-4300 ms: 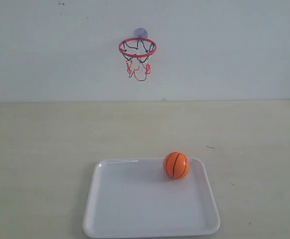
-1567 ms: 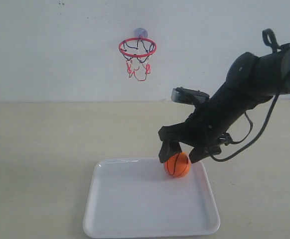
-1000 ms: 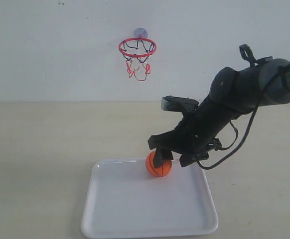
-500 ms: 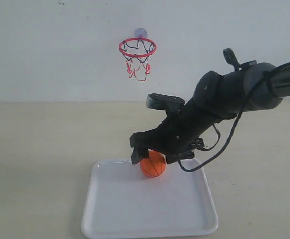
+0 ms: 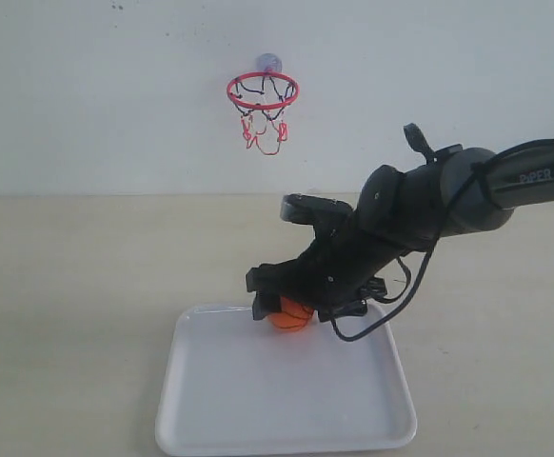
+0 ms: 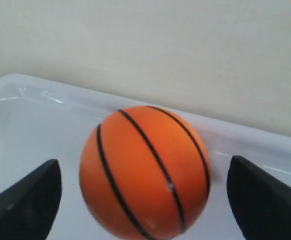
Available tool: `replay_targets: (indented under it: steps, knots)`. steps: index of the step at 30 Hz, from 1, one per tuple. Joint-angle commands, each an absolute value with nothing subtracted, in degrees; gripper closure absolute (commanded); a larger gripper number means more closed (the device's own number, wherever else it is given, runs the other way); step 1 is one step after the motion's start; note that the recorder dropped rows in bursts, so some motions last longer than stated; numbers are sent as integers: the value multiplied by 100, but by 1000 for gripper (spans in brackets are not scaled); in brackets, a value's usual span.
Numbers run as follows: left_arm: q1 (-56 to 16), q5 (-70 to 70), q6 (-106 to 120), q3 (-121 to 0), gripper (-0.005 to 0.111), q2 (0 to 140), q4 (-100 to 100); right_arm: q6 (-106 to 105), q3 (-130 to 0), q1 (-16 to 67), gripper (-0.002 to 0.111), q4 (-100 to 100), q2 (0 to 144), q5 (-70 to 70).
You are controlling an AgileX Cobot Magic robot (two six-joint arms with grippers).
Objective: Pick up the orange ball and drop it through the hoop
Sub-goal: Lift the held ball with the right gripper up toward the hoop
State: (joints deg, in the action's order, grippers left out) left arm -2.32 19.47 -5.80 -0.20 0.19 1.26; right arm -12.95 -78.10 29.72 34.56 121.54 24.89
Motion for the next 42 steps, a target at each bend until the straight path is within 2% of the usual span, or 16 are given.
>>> replay_targets:
  steps: [1, 4, 7, 10, 12, 14, 15, 29, 34, 42]
  knots:
    - [-269, 1921, -555, 0, 103, 0, 133, -1232, -7839, 2985, 25, 3423, 12128, 2194]
    - [-269, 1921, -555, 0, 103, 0, 133, -1209, -7839, 2985, 25, 3436, 12128, 2118]
    - [-269, 1921, -555, 0, 103, 0, 133, -1209, -7839, 2985, 36, 3436, 12128, 2107]
    - [-269, 1921, -555, 0, 103, 0, 133, -1209, -7839, 2985, 60, 3436, 12128, 2181]
    - [-269, 1921, -555, 0, 103, 0, 133, -1209, -7839, 2985, 78, 3424, 12128, 2261]
    - [-269, 1921, -555, 0, 103, 0, 133, -1283, -7839, 2985, 102, 3424, 12128, 2348]
    - [-269, 1921, -555, 0, 103, 0, 133, -1323, -7839, 2985, 108, 3404, 12128, 2377]
    - [-269, 1921, -555, 0, 103, 0, 133, -1210, -7948, 2652, 108, 3969, 10877, 2128]
    - [-269, 1921, -555, 0, 103, 0, 133, -1197, -8435, 2277, 108, 4684, 10810, 2175]
    - [-269, 1921, -555, 0, 103, 0, 133, -1539, -9006, 2167, 108, 5378, 10883, 1378]
